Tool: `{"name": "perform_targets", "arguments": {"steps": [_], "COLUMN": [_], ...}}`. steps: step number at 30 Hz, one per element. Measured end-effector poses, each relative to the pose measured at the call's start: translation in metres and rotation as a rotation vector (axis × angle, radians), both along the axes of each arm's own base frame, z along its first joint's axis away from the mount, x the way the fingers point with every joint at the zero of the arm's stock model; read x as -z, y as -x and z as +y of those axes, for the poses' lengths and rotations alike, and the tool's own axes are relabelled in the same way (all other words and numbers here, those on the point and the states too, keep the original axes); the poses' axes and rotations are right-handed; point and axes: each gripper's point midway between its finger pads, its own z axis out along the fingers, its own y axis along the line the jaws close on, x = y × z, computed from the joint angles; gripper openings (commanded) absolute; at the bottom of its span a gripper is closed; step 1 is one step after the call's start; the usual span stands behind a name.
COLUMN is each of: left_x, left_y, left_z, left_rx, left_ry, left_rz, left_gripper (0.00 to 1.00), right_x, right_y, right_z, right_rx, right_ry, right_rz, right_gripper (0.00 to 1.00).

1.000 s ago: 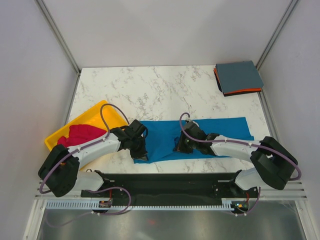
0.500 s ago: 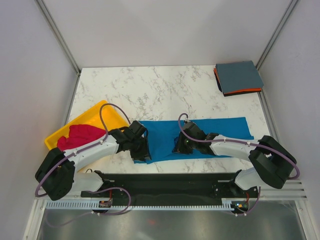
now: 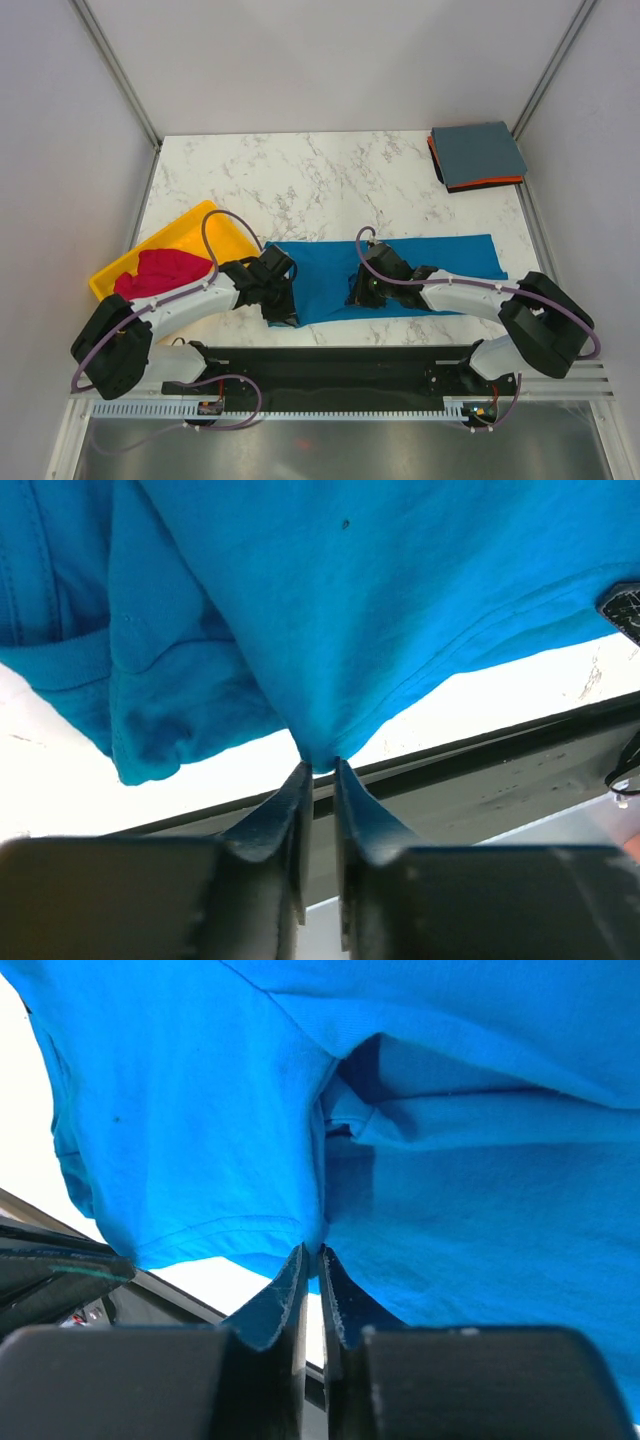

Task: Fold and stack the t-shirts
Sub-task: Fold the tshirt

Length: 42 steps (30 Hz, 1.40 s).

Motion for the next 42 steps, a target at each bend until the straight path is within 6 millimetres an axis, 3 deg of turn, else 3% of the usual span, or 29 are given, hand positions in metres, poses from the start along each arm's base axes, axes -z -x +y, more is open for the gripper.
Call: {"name": "perform_targets", "arguments": {"steps": [1,3,8,10,14,16,23,30,35,37,38,42], "left_x": [0.0003,0.0008,0.0026,0.0027,0.0027,0.0026,0.0026,0.0,-0.006,-0.0066,-0.0065,-0.0048], "left_y": [-0.0003,-0.0006,-0.0014,-0.0015,-0.0015,-0.0015,-0.0014,-0.0016,-0.0063,-0.0071,-0.0074,-0.0076], "left_z": [-0.0003,-0.0007,-0.0015,-0.0015,-0.0016,-0.0017,-0.0018,-0.0016,-0.0052,-0.0054,-0.0052,-0.0043], "left_rx": [0.0,-0.003,-0.003,-0.003,-0.005,-0.008,-0.015,-0.016,-0.017,-0.018,-0.018,-0.02], "left_ry": [0.0,0.0,-0.001,-0.001,-0.001,-0.001,0.0,-0.005,0.004,0.004,0.002,-0.008], "left_rz": [0.0,0.001,0.003,0.003,0.004,0.005,0.008,0.011,-0.004,-0.006,-0.007,-0.003], "left_gripper": [0.09,0.02,0.02,0.02,0.02,0.02,0.02,0.02,0.02,0.02,0.02,0.02], "right_x": [-0.0005,-0.0021,-0.007,-0.0081,-0.0076,-0.0068,-0.0049,-0.0081,-0.0085,-0.0082,-0.0079,-0.0072], "right_y": [0.0001,0.0,-0.0005,-0.0003,0.0008,0.0019,0.0036,0.0034,0.0032,0.0029,0.0028,0.0024], "right_z": [0.0,0.0003,0.0003,0.0001,-0.0016,-0.0027,-0.005,-0.0058,-0.0065,-0.0072,-0.0075,-0.0089], "right_rx": [-0.003,-0.004,-0.009,-0.01,-0.016,-0.021,-0.028,-0.032,-0.046,-0.051,-0.055,-0.085], "right_ry": [-0.001,-0.004,-0.011,-0.012,-0.004,0.002,0.014,0.013,0.019,0.024,0.027,0.04], "right_rz": [-0.002,-0.005,-0.02,-0.022,-0.022,-0.02,-0.016,-0.028,-0.039,-0.045,-0.048,-0.071], "right_gripper": [0.17,0.17,0.03,0.05,0.22,0.23,0.07,0.17,0.04,0.07,0.14,0.25]}}
